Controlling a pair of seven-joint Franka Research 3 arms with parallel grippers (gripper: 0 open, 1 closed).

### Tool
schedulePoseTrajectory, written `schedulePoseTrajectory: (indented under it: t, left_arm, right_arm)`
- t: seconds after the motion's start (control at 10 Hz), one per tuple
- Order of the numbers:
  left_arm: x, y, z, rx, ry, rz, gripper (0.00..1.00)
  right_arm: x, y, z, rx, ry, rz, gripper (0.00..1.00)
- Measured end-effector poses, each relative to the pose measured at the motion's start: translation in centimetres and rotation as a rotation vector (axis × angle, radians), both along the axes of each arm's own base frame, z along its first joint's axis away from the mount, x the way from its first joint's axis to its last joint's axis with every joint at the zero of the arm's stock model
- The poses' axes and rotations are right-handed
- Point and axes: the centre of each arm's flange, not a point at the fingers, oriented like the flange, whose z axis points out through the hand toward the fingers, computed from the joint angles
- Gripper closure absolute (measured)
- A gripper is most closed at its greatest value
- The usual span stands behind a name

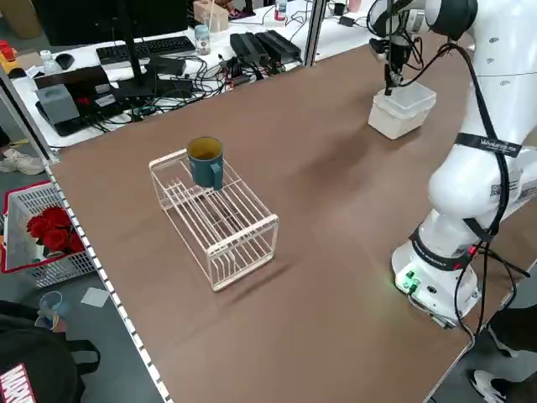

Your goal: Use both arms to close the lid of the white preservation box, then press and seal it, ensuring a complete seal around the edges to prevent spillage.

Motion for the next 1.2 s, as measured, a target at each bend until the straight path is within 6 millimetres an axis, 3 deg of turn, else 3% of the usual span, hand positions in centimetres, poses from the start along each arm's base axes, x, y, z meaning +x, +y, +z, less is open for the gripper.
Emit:
schedulePoseTrajectory:
  t: [0.2,0.3,0.6,0.9,1.2]
  left_arm:
    - [-0.3,0.0,-0.1,-0.011,-0.016,-0.003,0.99]
    - [-0.4,0.1,-0.1,-0.014,-0.022,-0.003,0.99]
    - [-0.5,0.1,-0.1,-0.015,-0.027,-0.004,0.99]
    - [-0.6,0.1,-0.1,-0.016,-0.028,-0.003,0.99]
    - [-0.6,0.1,-0.1,-0.016,-0.029,-0.002,0.99]
  right_arm:
    - [0.0,1.6,-0.7,0.056,-0.08,0.209,0.99]
    - [-0.1,3.5,-1.8,0.089,-0.11,0.251,0.99]
    - [-0.8,9.4,-6.7,0.185,-0.109,0.309,0.99]
    - [-0.7,11.6,-9.8,0.227,-0.078,0.324,0.99]
    - [-2.6,14.7,-11.4,0.227,-0.041,0.325,0.99]
